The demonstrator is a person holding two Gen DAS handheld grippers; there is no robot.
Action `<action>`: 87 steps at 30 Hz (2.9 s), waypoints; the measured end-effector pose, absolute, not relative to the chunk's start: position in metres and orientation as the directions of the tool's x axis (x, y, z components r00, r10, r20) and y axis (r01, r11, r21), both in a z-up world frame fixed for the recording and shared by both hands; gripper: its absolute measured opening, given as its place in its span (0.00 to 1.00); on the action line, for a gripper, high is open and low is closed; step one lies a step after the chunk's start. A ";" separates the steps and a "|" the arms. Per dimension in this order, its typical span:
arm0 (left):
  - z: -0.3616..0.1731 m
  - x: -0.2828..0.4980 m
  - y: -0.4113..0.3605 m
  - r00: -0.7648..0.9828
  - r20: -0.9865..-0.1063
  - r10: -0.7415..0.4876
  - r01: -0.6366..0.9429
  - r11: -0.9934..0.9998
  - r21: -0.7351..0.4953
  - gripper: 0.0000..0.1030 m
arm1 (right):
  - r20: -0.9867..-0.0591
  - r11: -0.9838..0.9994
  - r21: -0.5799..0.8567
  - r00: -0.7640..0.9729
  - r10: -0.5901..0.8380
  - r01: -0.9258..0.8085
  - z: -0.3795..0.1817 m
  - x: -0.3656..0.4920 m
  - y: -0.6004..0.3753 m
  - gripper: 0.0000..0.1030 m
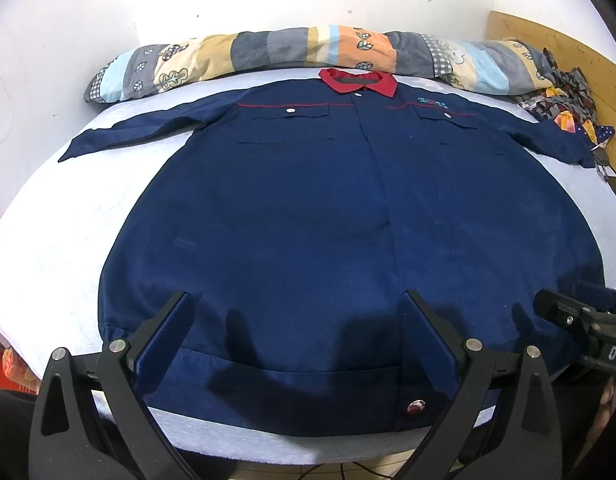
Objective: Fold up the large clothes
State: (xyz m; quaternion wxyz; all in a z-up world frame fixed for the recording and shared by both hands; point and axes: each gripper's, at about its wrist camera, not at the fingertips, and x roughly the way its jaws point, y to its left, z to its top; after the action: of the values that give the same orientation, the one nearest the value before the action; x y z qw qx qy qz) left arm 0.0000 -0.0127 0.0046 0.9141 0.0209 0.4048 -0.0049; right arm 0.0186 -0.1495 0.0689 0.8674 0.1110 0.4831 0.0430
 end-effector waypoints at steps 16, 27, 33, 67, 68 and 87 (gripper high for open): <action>0.011 -0.003 -0.019 0.691 -0.723 0.015 0.027 0.999 0.047 0.99 | -0.919 0.906 0.168 0.395 0.001 0.389 0.069 -0.010 -0.209 0.78; 0.013 -0.001 -0.017 0.676 -0.737 0.003 0.034 0.999 0.036 0.99 | -0.862 0.945 0.222 0.501 0.075 0.240 0.082 0.001 -0.187 0.80; 0.013 -0.004 -0.015 0.674 -0.739 0.004 0.035 0.999 0.038 0.99 | -0.846 0.966 0.218 0.521 0.114 0.142 0.084 0.010 -0.189 0.80; 0.056 0.074 -0.064 0.769 -0.630 -0.110 0.270 0.949 0.165 0.99 | -0.724 0.827 0.546 0.571 0.386 0.133 0.094 0.073 -0.382 0.80; 0.056 0.082 -0.067 0.781 -0.613 -0.116 0.276 0.945 0.173 0.99 | -0.717 0.814 0.559 0.586 0.378 0.159 0.096 0.079 -0.398 0.80; 0.074 0.144 -0.060 0.811 -0.570 -0.132 0.241 0.963 0.119 0.99 | -0.554 0.343 0.803 0.822 0.131 0.487 0.051 0.201 -0.702 0.79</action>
State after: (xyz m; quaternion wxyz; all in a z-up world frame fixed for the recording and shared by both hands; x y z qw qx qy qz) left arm 0.1442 -0.0603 0.0742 0.9469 0.0932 0.2915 -0.0986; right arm 0.2012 -0.7022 0.0509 0.7718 0.5616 0.2750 -0.1153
